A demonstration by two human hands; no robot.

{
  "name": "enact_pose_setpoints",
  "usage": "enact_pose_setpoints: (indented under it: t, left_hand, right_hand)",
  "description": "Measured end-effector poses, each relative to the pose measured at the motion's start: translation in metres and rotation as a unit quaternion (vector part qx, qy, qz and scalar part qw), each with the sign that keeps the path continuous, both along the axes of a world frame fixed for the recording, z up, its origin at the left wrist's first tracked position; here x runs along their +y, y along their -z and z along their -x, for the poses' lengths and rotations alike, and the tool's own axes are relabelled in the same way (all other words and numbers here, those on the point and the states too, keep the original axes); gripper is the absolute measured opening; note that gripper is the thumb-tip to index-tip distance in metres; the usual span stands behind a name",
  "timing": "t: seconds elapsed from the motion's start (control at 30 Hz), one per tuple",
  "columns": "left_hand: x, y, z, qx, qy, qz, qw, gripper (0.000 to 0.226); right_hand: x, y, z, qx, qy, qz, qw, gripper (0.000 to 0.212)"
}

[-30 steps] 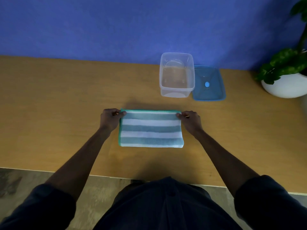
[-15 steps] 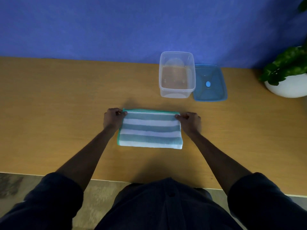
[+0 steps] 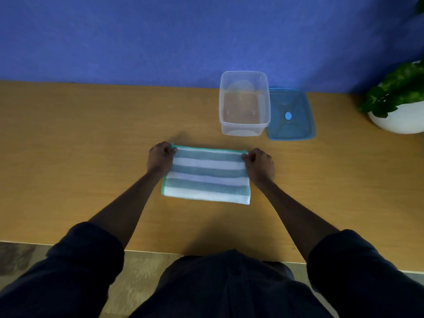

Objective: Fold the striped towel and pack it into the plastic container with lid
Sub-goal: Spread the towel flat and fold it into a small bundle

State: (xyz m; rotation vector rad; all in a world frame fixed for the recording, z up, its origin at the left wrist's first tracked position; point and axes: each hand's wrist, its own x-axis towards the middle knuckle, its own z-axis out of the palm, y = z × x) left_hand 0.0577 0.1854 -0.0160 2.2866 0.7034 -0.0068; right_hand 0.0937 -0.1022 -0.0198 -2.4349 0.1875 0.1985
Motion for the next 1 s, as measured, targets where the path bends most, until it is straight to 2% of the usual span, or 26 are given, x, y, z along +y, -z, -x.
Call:
enact_pose_setpoints:
  t: [0.17, 0.23, 0.33, 0.43, 0.53, 0.6, 0.73, 0.8, 0.9, 1.0]
  left_hand:
    - [0.0, 0.001, 0.003, 0.019, 0.002, -0.053, 0.998, 0.025]
    - [-0.005, -0.002, 0.011, 0.005, 0.044, -0.154, 0.987, 0.029]
    - [-0.022, -0.005, 0.029, -0.083, 0.144, -0.305, 0.938, 0.034]
    - [-0.05, 0.002, 0.05, -0.176, 0.262, -0.34, 0.886, 0.032]
    - [-0.077, 0.009, 0.066, -0.161, 0.35, -0.354, 0.852, 0.035]
    - [-0.089, 0.012, 0.072, -0.134, 0.374, -0.367, 0.841, 0.04]
    - [-0.108, 0.001, 0.068, -0.08, 0.367, -0.352, 0.857, 0.032]
    - [-0.119, -0.011, 0.057, -0.04, 0.354, -0.342, 0.87, 0.027]
    - [-0.145, -0.036, 0.041, 0.046, 0.333, -0.269, 0.903, 0.053]
    - [-0.173, -0.06, 0.025, 0.118, 0.268, -0.085, 0.952, 0.079]
  right_hand:
    - [-0.001, -0.003, 0.001, -0.011, 0.011, -0.001, 1.0, 0.029]
    - [-0.006, -0.005, 0.006, -0.01, 0.018, -0.011, 1.0, 0.037]
    - [-0.015, -0.008, 0.025, 0.0, 0.01, -0.014, 1.0, 0.043]
    - [-0.02, -0.008, 0.051, 0.012, -0.003, 0.007, 1.0, 0.045]
    - [-0.019, -0.01, 0.073, 0.036, -0.024, 0.038, 0.998, 0.05]
    - [-0.017, -0.012, 0.084, 0.054, -0.042, 0.054, 0.996, 0.052]
    - [-0.012, -0.009, 0.094, 0.082, -0.053, 0.048, 0.994, 0.048]
    - [-0.01, -0.008, 0.092, 0.093, -0.044, -0.003, 0.995, 0.042]
    - [-0.012, -0.013, 0.095, 0.091, -0.017, -0.13, 0.987, 0.027]
    - [-0.014, -0.021, 0.101, 0.053, -0.003, -0.195, 0.979, 0.017]
